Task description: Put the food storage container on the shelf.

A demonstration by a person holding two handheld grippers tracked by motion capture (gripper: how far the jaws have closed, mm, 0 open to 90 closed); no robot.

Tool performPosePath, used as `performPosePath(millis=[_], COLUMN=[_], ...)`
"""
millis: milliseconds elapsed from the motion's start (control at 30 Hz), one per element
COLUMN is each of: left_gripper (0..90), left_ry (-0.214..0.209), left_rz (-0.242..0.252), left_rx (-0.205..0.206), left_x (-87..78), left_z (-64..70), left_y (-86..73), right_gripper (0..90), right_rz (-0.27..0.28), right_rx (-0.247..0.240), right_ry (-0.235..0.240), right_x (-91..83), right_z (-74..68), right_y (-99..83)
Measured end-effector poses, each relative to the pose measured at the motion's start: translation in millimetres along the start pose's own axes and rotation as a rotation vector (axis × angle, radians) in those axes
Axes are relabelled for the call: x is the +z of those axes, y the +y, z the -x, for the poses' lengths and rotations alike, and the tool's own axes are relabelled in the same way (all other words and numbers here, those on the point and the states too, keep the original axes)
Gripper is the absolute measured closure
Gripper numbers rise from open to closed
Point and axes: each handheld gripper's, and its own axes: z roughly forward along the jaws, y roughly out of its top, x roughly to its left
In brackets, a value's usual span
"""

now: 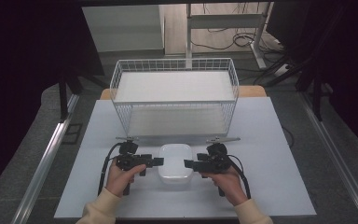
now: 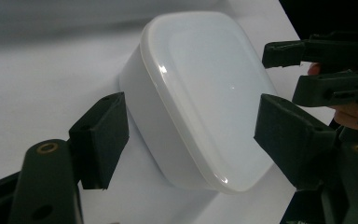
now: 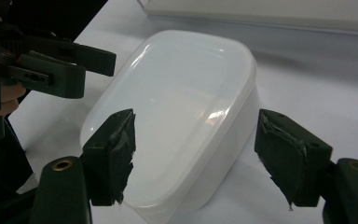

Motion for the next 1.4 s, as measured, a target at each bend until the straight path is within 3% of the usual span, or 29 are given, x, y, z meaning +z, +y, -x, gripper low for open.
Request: performPosePath(millis=[400, 500, 733, 833, 933, 1000, 1267, 1400], left_gripper=[30.3, 32.1, 41.3, 46.5, 54.9, 58.1, 69.0, 72.2], left_ry=[-0.029, -0.055, -0.1, -0.083, -0.057, -0.052, -0.038, -0.039], left_rz=[-0.034, -0.037, -0.041, -0.041, -0.019, -0.016, 0.02, 0.03], left_rx=[-0.03, -0.067, -0.086, -0.078, -0.07, -0.057, -0.02, -0.004], left_x=[12.2, 15.2, 16.7, 16.0, 12.1, 9.8, -0.5, -2.9], left_z=[-3.1, -7.7, -8.1, -7.2, -5.7, -4.0, 5.3, 9.3], left_y=[-1.3, -2.8, -3.7, -4.2, -5.6, -6.3, -11.7, -13.9], right_gripper=[30.7, 31.4, 38.5, 42.9, 55.4, 59.1, 70.6, 73.5], right_rz=[-0.018, -0.023, -0.035, -0.038, -0.03, -0.03, -0.004, 0.009], right_rx=[0.057, 0.064, 0.1, 0.107, 0.124, 0.133, 0.183, 0.178], right_ry=[0.033, 0.033, 0.052, 0.043, 0.026, 0.031, 0.074, 0.071], right_x=[10.9, 12.5, 14.8, 15.0, 10.9, 7.4, -3.1, -9.0], right_z=[3.5, 3.8, 5.5, 5.3, 5.6, 6.3, 8.5, 6.9], right_y=[-1.6, -2.1, -3.8, -4.5, -5.1, -4.9, -8.4, -10.6])
